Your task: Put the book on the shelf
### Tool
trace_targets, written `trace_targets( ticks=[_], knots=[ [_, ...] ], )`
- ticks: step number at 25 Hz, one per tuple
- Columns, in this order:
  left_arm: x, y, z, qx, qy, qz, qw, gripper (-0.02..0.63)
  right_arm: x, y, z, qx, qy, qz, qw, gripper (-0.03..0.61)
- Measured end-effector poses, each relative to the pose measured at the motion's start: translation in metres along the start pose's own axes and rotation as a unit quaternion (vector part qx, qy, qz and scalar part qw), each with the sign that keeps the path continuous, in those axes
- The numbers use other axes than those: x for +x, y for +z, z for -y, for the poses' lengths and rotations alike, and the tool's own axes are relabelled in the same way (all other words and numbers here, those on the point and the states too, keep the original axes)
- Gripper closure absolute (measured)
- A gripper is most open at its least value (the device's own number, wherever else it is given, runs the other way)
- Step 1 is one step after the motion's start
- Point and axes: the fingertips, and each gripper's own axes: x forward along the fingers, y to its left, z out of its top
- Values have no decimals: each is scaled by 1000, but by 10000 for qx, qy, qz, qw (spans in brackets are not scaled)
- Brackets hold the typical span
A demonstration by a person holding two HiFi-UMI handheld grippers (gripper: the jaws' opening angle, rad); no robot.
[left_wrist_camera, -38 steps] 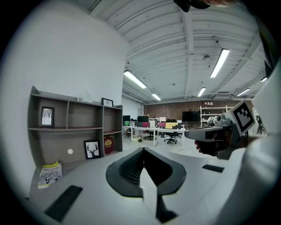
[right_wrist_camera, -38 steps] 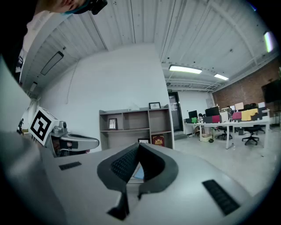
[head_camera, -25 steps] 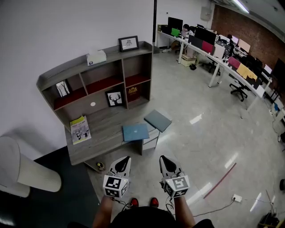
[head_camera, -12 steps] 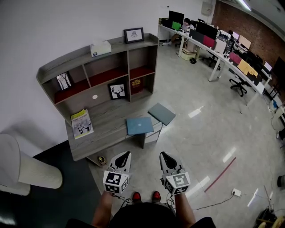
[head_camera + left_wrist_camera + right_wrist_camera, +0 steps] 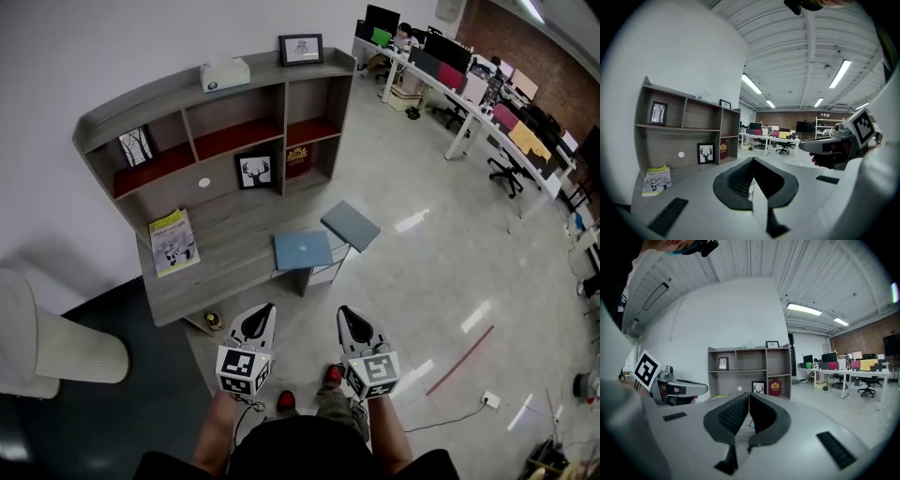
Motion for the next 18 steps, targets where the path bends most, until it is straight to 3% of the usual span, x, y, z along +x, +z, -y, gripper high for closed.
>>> trace_targets(
  ticks=[18],
  knots=[
    [121,-18,-44,-402,934,-349,9942,607,135,-41,89,-16,870,-447,9952,549]
  ],
)
